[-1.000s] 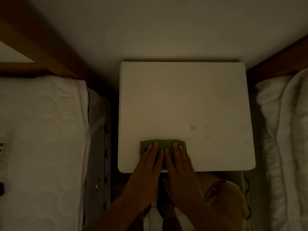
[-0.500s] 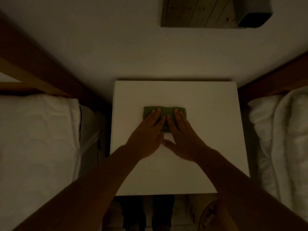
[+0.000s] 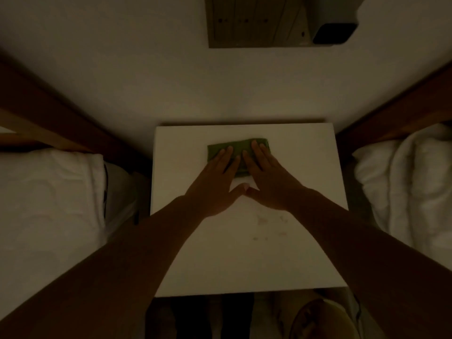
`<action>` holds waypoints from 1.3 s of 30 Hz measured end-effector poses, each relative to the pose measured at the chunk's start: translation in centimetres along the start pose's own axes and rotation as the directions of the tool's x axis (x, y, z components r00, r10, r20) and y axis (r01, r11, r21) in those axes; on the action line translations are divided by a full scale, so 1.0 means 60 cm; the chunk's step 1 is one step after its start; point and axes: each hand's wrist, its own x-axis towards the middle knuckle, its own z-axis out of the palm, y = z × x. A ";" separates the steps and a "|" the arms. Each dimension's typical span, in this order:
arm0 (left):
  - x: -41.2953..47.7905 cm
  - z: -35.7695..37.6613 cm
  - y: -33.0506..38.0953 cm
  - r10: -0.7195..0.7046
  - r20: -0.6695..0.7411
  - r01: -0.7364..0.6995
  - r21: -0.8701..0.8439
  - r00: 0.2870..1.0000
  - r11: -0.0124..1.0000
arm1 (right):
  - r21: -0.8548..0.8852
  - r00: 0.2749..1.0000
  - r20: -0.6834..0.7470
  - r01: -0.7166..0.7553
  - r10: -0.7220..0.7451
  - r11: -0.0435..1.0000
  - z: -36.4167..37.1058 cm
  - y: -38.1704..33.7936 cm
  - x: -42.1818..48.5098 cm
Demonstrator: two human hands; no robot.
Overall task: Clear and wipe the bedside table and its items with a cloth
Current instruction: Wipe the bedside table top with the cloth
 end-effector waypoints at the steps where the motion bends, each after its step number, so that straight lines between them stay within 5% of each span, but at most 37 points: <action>1: -0.010 0.006 0.009 0.000 0.010 0.000 -0.005 1.000 1.000 | 0.001 1.000 0.002 -0.003 0.003 1.000 0.006 -0.002 -0.015; 22: -0.316 0.147 0.152 0.140 0.240 -0.116 -0.111 0.961 0.987 | 0.003 0.992 0.074 -0.099 0.099 0.995 0.163 -0.120 -0.368; 30: -0.335 0.146 0.176 0.092 0.315 -0.106 0.026 0.945 0.994 | -0.021 0.968 -0.131 -0.220 0.216 0.975 0.174 -0.162 -0.399; 39: -0.237 0.128 0.163 0.138 0.246 -0.102 -0.153 0.959 0.983 | 0.085 0.976 0.020 -0.219 0.218 0.972 0.129 -0.099 -0.317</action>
